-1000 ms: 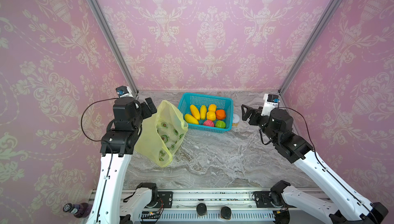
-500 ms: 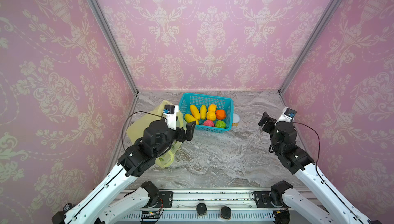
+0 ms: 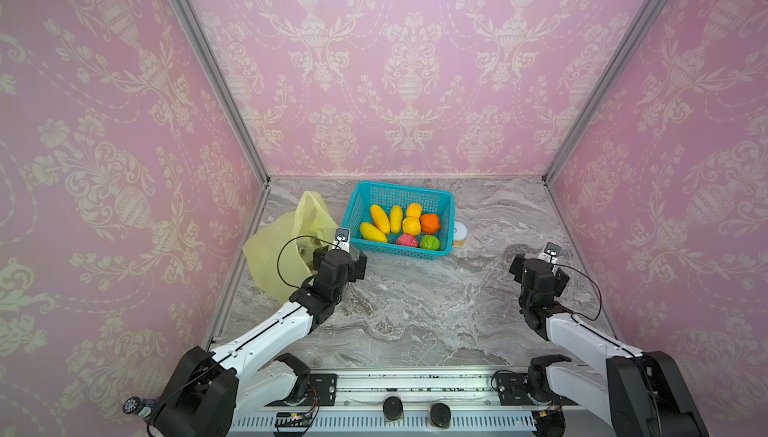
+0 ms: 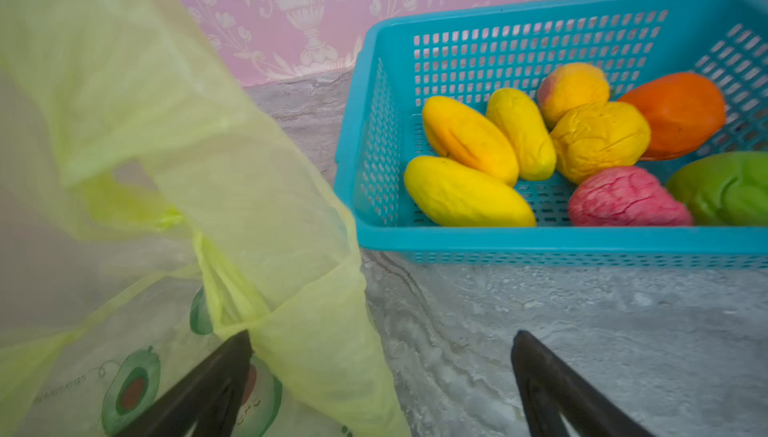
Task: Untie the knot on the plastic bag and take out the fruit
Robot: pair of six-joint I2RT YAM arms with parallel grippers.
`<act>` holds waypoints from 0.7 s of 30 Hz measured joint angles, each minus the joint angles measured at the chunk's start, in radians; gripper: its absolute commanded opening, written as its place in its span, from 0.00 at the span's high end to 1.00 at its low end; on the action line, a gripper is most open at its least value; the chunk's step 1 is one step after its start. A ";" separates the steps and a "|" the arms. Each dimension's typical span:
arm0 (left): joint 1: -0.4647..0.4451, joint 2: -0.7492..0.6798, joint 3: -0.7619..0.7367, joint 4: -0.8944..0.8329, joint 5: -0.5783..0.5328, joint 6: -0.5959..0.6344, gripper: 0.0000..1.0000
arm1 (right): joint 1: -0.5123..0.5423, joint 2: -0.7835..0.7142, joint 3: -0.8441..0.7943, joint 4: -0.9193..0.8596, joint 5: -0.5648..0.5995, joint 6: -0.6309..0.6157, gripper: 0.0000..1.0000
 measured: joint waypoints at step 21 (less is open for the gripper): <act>0.246 0.462 -0.019 0.516 -0.033 0.257 0.01 | -0.013 0.283 0.076 0.350 -0.212 -0.108 0.00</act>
